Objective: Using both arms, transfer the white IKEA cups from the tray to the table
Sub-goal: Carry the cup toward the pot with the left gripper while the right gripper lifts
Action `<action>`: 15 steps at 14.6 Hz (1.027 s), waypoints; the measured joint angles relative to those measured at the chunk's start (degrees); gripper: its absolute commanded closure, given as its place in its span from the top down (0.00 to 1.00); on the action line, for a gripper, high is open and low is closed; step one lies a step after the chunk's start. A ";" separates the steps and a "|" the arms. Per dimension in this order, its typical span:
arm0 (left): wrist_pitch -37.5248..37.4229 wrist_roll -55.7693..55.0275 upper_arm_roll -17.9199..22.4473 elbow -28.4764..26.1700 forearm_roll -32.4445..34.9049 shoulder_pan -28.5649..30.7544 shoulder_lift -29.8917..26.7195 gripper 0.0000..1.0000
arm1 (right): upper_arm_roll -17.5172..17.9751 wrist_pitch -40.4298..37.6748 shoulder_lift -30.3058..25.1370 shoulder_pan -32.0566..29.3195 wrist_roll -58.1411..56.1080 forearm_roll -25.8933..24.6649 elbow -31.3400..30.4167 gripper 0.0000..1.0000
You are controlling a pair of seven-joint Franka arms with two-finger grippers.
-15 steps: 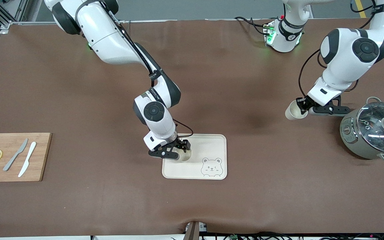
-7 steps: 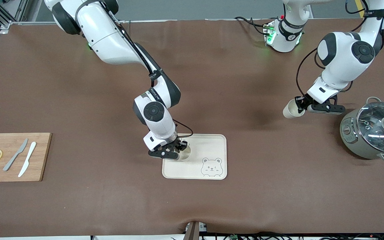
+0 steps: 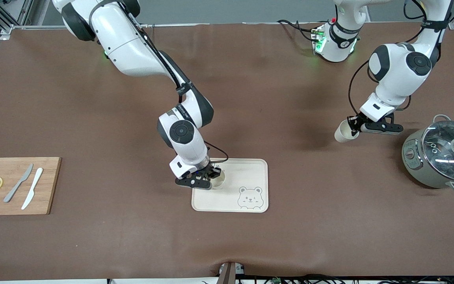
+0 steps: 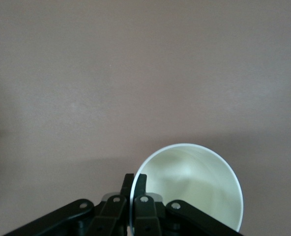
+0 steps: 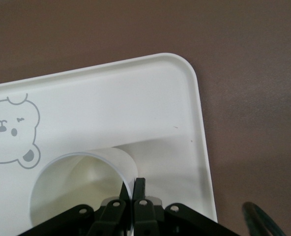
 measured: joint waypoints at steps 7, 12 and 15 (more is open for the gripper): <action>7.04 3.04 0.02 -0.47 0.00 2.48 5.78 0.00 | -0.67 -7.39 -3.13 -0.77 0.16 0.01 2.57 0.00; 10.89 3.04 -0.05 -0.01 0.00 2.48 10.28 0.00 | -0.82 -26.10 -16.01 -4.06 -6.61 0.05 2.65 0.00; 11.32 3.04 -0.10 0.76 0.00 2.47 11.53 0.00 | -0.90 -31.79 -24.35 -8.09 -15.08 0.44 -2.08 0.00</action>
